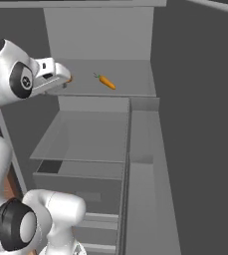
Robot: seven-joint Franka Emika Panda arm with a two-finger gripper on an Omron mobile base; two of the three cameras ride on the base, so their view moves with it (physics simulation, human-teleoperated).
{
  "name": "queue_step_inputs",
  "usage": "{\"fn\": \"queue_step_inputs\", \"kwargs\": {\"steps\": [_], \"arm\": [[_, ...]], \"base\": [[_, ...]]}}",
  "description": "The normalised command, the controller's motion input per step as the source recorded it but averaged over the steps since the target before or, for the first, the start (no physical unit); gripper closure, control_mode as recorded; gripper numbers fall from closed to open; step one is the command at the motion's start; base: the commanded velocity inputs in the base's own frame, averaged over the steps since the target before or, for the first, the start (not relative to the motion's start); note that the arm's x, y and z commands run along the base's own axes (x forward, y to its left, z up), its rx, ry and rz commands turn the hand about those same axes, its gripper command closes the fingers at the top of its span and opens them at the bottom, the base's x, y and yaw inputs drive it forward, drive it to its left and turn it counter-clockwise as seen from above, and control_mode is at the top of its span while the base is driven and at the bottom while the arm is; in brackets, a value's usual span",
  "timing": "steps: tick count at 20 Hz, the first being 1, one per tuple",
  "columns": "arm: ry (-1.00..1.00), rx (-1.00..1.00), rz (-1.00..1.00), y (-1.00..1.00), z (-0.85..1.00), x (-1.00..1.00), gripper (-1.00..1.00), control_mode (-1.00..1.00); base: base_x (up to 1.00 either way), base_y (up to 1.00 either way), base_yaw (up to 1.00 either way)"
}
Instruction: Open the fridge, remove the tangerine, carrot, and fish, and place them on any counter.
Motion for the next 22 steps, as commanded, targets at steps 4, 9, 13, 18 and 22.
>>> {"fn": "queue_step_inputs", "kwargs": {"steps": [4, 9, 13, 18, 22], "arm": [[-0.06, 0.08, 0.00, -0.17, 0.00, 0.11, -1.00, -1.00], [0.00, 0.15, 0.00, -0.30, 0.08, 0.36, -1.00, -1.00], [0.01, 0.03, 0.00, -0.28, 0.01, 0.27, -1.00, -1.00], [0.04, 0.02, -0.01, -0.42, 0.09, 0.42, -1.00, -1.00], [0.12, 0.08, -0.01, -0.39, 0.30, 0.62, -1.00, -1.00]], "base": [[0.00, 0.00, 0.00], [0.00, 0.00, 0.00], [0.00, 0.00, 0.00], [0.00, 0.00, 0.00], [0.00, 0.00, 0.00]]}}
